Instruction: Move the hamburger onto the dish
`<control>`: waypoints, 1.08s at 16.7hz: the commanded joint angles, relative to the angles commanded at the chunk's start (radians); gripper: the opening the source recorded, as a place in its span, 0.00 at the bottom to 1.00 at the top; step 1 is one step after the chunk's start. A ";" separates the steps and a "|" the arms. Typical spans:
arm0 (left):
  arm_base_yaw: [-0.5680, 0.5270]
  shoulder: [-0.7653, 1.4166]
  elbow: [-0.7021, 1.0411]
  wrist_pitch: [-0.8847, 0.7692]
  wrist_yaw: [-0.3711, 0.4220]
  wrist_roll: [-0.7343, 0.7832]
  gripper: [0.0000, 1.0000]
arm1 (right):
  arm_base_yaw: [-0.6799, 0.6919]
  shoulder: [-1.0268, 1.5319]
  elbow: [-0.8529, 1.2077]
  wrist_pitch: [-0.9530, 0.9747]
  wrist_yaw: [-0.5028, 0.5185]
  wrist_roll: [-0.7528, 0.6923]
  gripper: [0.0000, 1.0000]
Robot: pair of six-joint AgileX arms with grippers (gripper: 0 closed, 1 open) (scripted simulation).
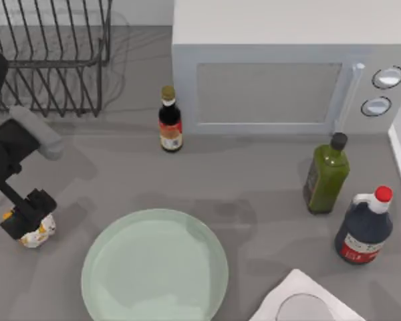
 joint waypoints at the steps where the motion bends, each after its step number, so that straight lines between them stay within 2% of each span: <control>1: -0.002 0.036 0.027 -0.021 0.000 0.016 1.00 | 0.000 0.000 0.000 0.000 0.000 0.000 1.00; 11: -0.003 0.103 0.057 -0.035 -0.001 0.043 1.00 | 0.000 0.000 0.000 0.000 0.000 0.000 1.00; 18: -0.004 0.237 -0.073 0.238 0.000 0.045 1.00 | 0.000 0.000 0.000 0.000 0.000 0.000 1.00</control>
